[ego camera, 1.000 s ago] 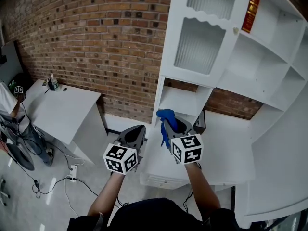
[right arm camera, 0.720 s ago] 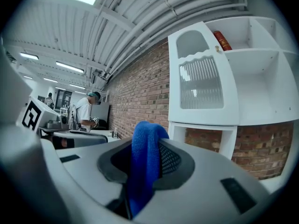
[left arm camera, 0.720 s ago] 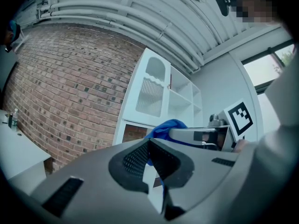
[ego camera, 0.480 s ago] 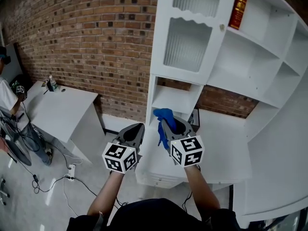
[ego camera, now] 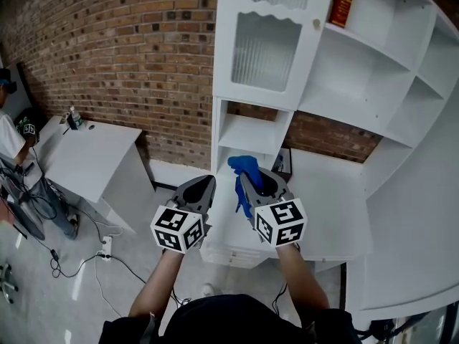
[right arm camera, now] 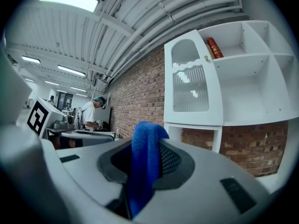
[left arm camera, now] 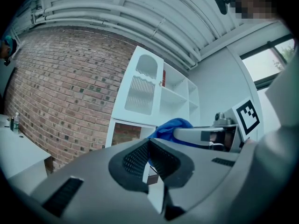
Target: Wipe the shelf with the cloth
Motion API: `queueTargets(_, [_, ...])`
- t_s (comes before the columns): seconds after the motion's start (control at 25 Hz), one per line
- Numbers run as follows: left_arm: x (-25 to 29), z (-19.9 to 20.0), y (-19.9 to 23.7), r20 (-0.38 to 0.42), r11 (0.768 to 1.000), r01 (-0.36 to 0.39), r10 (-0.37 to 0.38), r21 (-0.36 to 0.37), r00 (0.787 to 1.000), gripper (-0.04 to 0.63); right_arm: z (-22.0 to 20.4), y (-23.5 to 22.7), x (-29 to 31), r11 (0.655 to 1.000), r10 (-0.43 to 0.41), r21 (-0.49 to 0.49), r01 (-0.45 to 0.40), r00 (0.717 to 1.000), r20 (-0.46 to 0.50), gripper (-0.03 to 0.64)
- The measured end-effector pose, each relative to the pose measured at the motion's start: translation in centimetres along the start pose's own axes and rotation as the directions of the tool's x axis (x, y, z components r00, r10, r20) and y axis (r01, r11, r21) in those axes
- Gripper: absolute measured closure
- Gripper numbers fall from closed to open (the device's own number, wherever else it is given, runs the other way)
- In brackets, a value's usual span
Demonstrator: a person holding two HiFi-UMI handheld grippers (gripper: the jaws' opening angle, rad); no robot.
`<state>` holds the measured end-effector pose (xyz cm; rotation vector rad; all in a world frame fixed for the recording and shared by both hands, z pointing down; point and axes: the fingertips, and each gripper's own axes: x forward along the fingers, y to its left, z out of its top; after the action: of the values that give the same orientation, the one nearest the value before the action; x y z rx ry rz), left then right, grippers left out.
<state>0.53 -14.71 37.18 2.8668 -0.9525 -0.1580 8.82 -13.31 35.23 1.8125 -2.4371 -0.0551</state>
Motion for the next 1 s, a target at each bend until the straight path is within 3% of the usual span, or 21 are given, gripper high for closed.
queueTargets(1.0, [-1.8, 0.4, -6.9, 0.008, 0.999, -0.008, 0.008, 0.053, 1.0, 0.578, 0.2, -0.2, -7.3, 1.0, 0.001, -0.008, 0.0, 0.998, 0.059, 0.515])
